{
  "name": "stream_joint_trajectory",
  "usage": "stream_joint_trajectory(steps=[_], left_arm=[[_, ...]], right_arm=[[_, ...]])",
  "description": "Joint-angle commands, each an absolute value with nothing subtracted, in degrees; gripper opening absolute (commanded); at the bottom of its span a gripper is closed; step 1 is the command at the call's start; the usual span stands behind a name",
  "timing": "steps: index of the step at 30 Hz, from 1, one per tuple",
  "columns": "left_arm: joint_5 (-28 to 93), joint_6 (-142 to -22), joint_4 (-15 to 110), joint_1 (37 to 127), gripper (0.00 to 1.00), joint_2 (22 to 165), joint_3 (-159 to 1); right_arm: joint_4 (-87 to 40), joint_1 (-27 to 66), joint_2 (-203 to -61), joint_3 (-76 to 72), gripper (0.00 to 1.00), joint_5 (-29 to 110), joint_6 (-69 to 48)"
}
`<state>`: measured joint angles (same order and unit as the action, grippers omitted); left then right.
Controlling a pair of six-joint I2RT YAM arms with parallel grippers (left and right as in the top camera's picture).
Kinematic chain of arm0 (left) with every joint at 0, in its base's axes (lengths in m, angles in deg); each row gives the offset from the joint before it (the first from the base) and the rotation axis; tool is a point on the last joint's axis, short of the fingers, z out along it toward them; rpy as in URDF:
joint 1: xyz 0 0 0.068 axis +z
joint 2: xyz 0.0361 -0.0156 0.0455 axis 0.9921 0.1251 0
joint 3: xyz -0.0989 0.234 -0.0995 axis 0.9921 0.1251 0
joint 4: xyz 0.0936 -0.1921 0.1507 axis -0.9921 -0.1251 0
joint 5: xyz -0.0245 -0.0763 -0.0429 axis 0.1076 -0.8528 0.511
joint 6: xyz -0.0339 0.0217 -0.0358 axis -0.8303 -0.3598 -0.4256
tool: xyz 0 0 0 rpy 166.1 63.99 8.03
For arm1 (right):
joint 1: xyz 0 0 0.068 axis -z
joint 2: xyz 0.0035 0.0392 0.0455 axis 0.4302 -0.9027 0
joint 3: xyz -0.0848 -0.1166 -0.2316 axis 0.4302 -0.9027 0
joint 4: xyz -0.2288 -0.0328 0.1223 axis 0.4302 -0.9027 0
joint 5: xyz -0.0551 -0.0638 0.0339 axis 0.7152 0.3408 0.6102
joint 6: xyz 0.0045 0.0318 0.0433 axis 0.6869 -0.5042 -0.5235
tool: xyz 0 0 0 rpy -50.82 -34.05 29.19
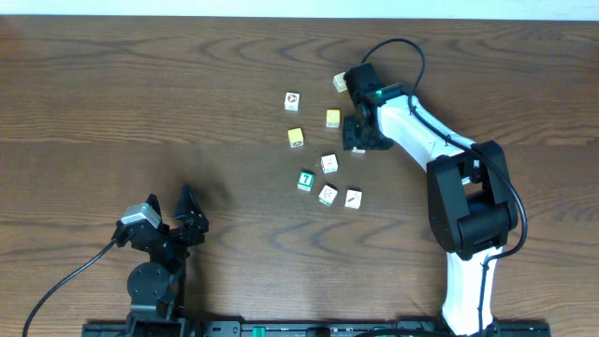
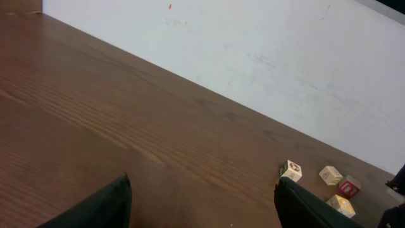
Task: Lift 4 blocks
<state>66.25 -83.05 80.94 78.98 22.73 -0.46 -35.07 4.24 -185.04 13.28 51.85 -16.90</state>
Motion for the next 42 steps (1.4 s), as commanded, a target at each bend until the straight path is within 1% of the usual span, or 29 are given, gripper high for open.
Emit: stream_joint_trajectory(steps=[1, 3, 6, 12, 17, 18, 22, 26, 31, 35, 37, 42], left_arm=[[66.8, -82.5, 78.6, 79.3, 0.73, 22.4, 0.6], [66.8, -82.5, 78.6, 79.3, 0.73, 22.4, 0.6], [66.8, -82.5, 78.6, 79.3, 0.73, 22.4, 0.6], [66.8, -82.5, 78.6, 79.3, 0.73, 22.4, 0.6], [66.8, -82.5, 78.6, 79.3, 0.73, 22.4, 0.6], [66.8, -82.5, 78.6, 79.3, 0.73, 22.4, 0.6], [66.8, -82.5, 78.6, 79.3, 0.73, 22.4, 0.6], [66.8, -82.5, 78.6, 79.3, 0.73, 22.4, 0.6], [66.8, -82.5, 78.6, 79.3, 0.73, 22.4, 0.6], [66.8, -82.5, 78.6, 79.3, 0.73, 22.4, 0.6], [66.8, -82.5, 78.6, 79.3, 0.73, 22.4, 0.6], [66.8, -82.5, 78.6, 79.3, 0.73, 22.4, 0.6]], right_arm=[[-35.1, 4.0, -183.4, 14.5, 0.43, 53.1, -14.9], [-36.2, 3.9, -183.2, 15.4, 0.37, 52.8, -15.0], [-37.9, 3.7, -182.8, 16.8, 0.31, 52.7, -15.0], [-40.0, 3.7, -180.4, 17.8, 0.3, 52.7, -15.0], [-42.8, 3.6, -178.9, 17.8, 0.25, 53.0, -15.0], [-43.8, 3.6, -178.5, 17.8, 0.23, 53.1, -15.0], [-50.1, 3.5, -177.0, 17.8, 0.1, 55.5, -15.6], [-56.9, 2.4, -174.9, 17.7, 0.02, 59.8, -18.0], [-60.0, 0.0, -170.2, 17.5, 0.01, 60.9, -20.0], [-62.7, -2.3, -162.9, 16.2, 0.01, 62.9, -22.0], [-66.5, -4.4, -154.5, 14.4, 0.01, 66.5, -23.8], [-70.5, -7.9, -134.8, 8.2, 0.01, 66.4, -26.5]])
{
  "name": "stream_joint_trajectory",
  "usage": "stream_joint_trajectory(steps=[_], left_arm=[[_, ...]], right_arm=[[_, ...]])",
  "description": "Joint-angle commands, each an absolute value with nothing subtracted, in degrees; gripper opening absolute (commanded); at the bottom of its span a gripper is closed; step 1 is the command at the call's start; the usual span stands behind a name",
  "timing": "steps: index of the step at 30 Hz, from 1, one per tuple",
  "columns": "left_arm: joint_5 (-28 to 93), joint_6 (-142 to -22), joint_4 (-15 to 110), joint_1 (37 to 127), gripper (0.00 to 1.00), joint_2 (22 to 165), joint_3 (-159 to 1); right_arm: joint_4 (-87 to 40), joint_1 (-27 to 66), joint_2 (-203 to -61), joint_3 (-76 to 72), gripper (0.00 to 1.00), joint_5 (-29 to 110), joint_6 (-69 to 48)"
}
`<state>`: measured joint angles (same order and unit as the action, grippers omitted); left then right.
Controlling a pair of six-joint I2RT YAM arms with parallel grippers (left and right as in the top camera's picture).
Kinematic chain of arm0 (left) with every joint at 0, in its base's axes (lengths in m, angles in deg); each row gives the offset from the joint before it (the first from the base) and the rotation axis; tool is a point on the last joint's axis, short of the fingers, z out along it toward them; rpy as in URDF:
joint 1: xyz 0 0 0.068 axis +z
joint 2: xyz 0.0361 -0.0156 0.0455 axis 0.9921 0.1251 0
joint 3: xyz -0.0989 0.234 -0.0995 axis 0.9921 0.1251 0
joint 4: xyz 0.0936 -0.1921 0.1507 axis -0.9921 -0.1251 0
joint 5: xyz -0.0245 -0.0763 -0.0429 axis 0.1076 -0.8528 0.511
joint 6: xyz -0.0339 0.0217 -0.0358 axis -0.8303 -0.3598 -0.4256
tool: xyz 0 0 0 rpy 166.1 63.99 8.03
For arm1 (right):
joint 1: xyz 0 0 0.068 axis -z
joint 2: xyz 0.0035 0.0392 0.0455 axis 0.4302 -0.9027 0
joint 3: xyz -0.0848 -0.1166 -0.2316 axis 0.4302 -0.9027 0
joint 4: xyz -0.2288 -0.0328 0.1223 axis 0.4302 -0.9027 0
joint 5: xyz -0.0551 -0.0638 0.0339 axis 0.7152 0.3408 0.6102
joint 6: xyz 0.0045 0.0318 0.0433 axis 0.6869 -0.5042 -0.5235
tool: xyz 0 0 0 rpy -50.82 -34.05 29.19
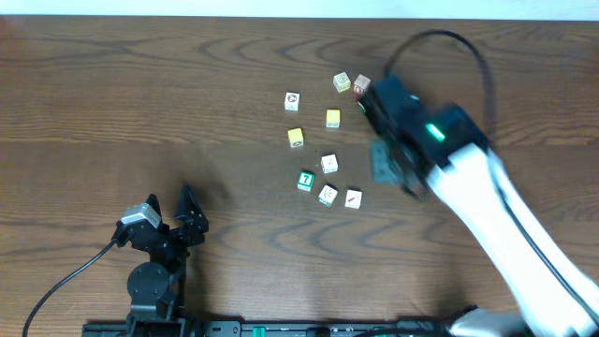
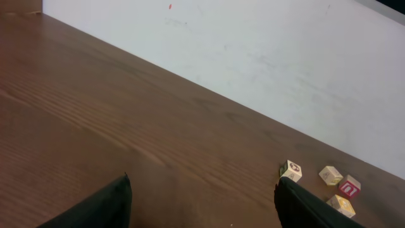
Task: Lift 4 blocks
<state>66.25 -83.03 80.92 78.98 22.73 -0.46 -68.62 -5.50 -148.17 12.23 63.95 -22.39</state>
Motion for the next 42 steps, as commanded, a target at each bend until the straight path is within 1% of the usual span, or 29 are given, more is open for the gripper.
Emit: stream_joint_trajectory(steps=[1, 3, 5, 8, 10, 12, 14, 16, 17, 19, 20, 24, 25, 27, 31, 35, 42], left_arm=[[66.8, -82.5, 78.6, 79.3, 0.73, 22.4, 0.6], [66.8, -82.5, 78.6, 79.3, 0.73, 22.4, 0.6], [66.8, -82.5, 78.6, 79.3, 0.73, 22.4, 0.6], [66.8, -82.5, 78.6, 79.3, 0.73, 22.4, 0.6], [66.8, -82.5, 78.6, 79.3, 0.73, 22.4, 0.6], [66.8, -82.5, 78.6, 79.3, 0.73, 22.4, 0.6], [66.8, -82.5, 78.6, 79.3, 0.73, 22.4, 0.6], [66.8, -82.5, 78.6, 79.3, 0.73, 22.4, 0.6], [66.8, -82.5, 78.6, 79.3, 0.73, 22.4, 0.6], [66.8, -82.5, 78.6, 79.3, 0.73, 22.4, 0.6], [66.8, -82.5, 78.6, 79.3, 0.73, 22.4, 0.6], [66.8, -82.5, 78.6, 79.3, 0.73, 22.4, 0.6], [66.8, -82.5, 78.6, 79.3, 0.73, 22.4, 0.6], [66.8, -82.5, 78.6, 79.3, 0.73, 22.4, 0.6], [66.8, -82.5, 78.6, 79.3, 0.73, 22.4, 0.6], [66.8, -82.5, 78.6, 79.3, 0.73, 22.4, 0.6], [66.8, -82.5, 78.6, 79.3, 0.73, 22.4, 0.6]], right_arm=[[-71.0, -8.4, -131.0, 6.9, 0.01, 66.4, -27.6], [-72.2, -9.3, -122.0, 3.5, 0.02, 66.4, -29.9], [-73.4, -9.5, -114.5, -0.1, 0.04, 66.4, -32.4], [-73.2, -9.4, -102.8, -8.2, 0.15, 66.2, -36.7], [-70.5, -9.4, -97.0, -14.5, 0.19, 64.9, -38.8], [-66.0, -9.4, -94.1, -19.5, 0.21, 63.0, -39.3], [-58.7, -9.4, -93.7, -25.4, 0.22, 61.9, -39.2], [-52.0, -9.4, -95.9, -30.5, 0.25, 62.9, -38.9], [-49.1, -9.2, -97.7, -32.6, 0.24, 64.0, -38.5], [-43.4, -8.2, -103.4, -36.1, 0.18, 65.9, -37.9], [-41.2, -7.6, -106.2, -36.9, 0.17, 66.1, -37.9], [-32.8, -3.6, -120.1, -37.6, 0.17, 65.3, -34.2], [-31.1, -2.6, -123.3, -37.5, 0.15, 64.1, -32.8], [-27.8, -0.3, -130.9, -37.2, 0.09, 60.8, -30.8], [-23.9, 1.6, -140.9, -36.5, 0.06, 56.7, -30.7], [-20.4, 1.5, -145.7, -36.5, 0.07, 55.1, -27.6], [-17.4, 1.5, -145.9, -36.5, 0.08, 52.6, -23.9]])
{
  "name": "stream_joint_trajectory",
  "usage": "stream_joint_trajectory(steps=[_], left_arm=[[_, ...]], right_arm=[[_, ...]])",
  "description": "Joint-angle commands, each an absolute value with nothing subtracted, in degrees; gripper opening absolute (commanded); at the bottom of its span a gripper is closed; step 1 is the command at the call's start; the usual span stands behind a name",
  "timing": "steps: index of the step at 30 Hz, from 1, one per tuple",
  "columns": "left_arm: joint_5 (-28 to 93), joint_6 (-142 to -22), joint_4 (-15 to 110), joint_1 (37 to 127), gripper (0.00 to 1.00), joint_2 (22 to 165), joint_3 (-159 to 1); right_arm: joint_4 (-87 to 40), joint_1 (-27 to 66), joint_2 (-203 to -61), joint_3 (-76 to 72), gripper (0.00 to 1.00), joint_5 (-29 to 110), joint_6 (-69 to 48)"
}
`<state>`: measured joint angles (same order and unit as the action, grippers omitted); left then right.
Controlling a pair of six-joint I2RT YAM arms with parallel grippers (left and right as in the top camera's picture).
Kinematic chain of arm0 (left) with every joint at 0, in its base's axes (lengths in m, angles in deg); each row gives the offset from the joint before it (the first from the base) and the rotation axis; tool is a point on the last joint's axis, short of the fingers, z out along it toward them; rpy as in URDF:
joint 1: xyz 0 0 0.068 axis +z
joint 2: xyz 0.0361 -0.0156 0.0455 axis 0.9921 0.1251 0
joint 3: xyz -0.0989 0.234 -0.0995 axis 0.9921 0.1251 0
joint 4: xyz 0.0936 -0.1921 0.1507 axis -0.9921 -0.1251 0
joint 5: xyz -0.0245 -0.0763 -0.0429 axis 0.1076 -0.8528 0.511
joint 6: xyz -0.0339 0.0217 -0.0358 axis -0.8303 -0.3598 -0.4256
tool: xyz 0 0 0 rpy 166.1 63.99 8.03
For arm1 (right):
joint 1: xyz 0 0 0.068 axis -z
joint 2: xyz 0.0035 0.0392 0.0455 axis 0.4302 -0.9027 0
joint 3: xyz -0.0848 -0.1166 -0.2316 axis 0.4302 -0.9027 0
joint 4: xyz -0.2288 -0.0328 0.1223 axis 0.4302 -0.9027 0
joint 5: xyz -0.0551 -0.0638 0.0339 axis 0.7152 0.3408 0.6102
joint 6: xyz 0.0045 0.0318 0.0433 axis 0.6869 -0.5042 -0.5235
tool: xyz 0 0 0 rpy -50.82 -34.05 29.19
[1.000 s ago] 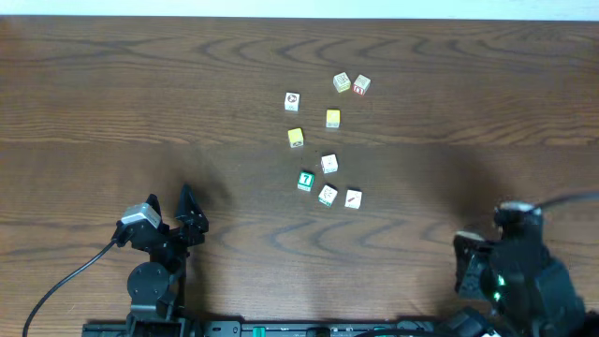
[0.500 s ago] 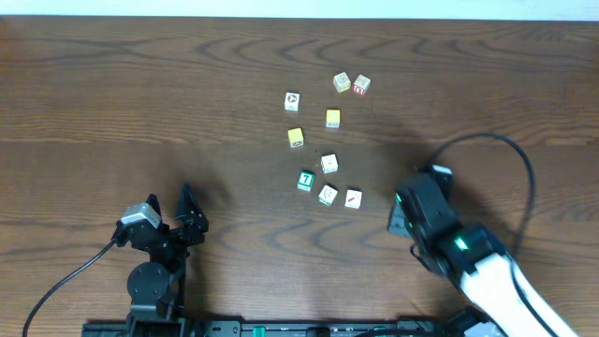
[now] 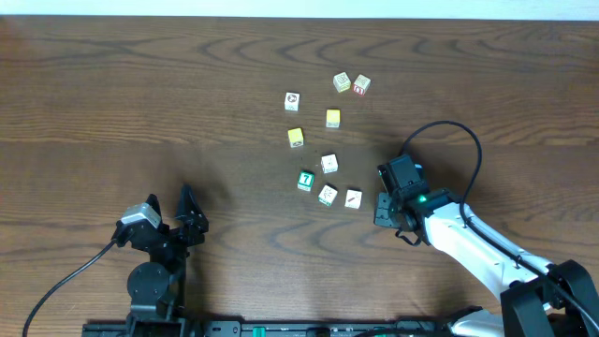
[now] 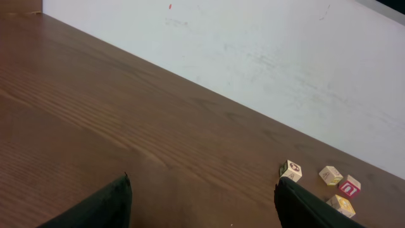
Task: Lift 4 blocks
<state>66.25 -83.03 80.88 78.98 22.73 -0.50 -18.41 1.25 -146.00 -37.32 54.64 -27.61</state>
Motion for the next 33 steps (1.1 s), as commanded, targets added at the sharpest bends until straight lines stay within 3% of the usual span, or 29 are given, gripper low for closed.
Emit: stream_joint_trajectory(steps=[1, 15, 33], left_arm=[[66.8, -82.5, 78.6, 79.3, 0.73, 22.4, 0.6], [66.8, -82.5, 78.6, 79.3, 0.73, 22.4, 0.6], [66.8, -82.5, 78.6, 79.3, 0.73, 22.4, 0.6]], right_arm=[[-16.8, 1.5, -145.9, -36.5, 0.09, 51.8, -23.1], [-9.3, 1.5, -146.0, -36.5, 0.17, 49.6, -17.8], [-8.7, 0.6, -146.0, -36.6, 0.17, 48.3, -17.5]])
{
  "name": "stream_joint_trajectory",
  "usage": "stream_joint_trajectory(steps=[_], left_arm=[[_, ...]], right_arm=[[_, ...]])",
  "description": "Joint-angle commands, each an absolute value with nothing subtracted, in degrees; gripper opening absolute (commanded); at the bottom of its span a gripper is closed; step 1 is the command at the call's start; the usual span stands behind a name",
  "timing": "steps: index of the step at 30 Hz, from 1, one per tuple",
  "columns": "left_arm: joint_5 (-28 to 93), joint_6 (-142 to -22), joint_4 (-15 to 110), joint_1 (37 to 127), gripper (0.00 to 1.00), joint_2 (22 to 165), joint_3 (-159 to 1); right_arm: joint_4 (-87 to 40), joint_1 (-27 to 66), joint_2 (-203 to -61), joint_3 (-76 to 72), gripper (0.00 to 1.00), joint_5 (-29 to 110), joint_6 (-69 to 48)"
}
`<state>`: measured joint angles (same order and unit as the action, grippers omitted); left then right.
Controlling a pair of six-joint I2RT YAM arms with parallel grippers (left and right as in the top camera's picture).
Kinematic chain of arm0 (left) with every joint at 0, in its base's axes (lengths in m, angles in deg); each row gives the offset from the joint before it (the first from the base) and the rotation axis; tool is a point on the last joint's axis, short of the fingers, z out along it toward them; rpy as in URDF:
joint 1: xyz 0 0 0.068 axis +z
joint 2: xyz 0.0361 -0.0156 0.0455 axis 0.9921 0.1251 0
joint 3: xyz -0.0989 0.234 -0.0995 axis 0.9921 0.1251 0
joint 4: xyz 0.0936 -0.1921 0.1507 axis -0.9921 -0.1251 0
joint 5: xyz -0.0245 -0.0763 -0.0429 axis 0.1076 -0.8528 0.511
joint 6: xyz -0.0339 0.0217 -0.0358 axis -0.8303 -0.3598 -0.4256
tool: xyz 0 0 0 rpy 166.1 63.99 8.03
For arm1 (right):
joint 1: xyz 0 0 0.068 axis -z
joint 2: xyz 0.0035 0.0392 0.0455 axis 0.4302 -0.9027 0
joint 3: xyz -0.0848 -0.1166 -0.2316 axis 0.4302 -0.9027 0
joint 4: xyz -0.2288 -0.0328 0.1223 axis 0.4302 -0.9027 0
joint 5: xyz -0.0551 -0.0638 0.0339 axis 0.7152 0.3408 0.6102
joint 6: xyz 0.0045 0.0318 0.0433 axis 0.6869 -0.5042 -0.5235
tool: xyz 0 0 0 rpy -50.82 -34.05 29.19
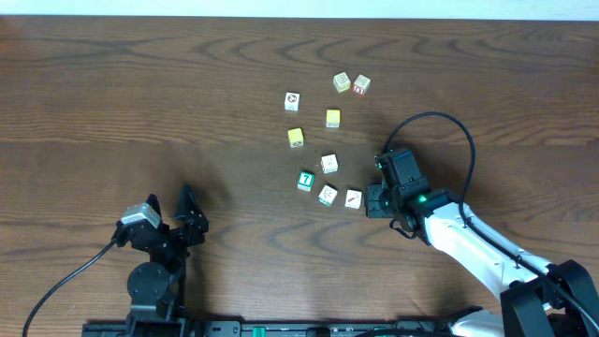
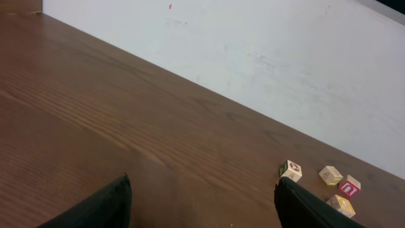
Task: Lift 4 blocks
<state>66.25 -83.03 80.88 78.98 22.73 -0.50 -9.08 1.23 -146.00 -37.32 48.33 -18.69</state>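
Several small printed blocks lie scattered on the wooden table (image 1: 112, 94). The nearest of them are a white block (image 1: 353, 198), another white one (image 1: 327, 195) and a green "7" block (image 1: 305, 180). My right gripper (image 1: 372, 199) sits low just right of the first white block, jaws apparently parted, nothing seen between them. My left gripper (image 1: 190, 217) rests at the near left, far from the blocks. In the left wrist view the left gripper (image 2: 202, 206) is wide open and empty, and a white block (image 2: 292, 170) shows beside its right finger (image 2: 307, 206).
Farther blocks: a yellow-green one (image 1: 296, 138), a yellow one (image 1: 332, 118), a white one (image 1: 292, 99), and a pair at the back (image 1: 342, 82), one with red print (image 1: 361, 84). The right arm's black cable (image 1: 449, 126) loops above the table. A white wall (image 2: 285, 57) borders the far edge.
My right gripper has shifted a little up and to the left, closer to the white block at the near right of the cluster. The blocks and the left arm are unchanged.
My right gripper was first at the back of the cluster, with the arm covering the red-printed block. Then the arm was raised and blurred, and that block showed on the table. Later the gripper was low at the cluster's near right, and now it is beside the white block.
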Motion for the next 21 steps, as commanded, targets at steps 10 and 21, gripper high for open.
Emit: stream_joint_trajectory(steps=[10, 21], left_arm=[[66.8, -82.5, 78.6, 79.3, 0.73, 22.4, 0.6], [66.8, -82.5, 78.6, 79.3, 0.73, 22.4, 0.6]], right_arm=[[-7.0, 0.5, -149.6, -36.6, 0.16, 48.5, -21.6], [-6.4, 0.5, -150.2, -36.6, 0.34, 48.3, -22.7]])
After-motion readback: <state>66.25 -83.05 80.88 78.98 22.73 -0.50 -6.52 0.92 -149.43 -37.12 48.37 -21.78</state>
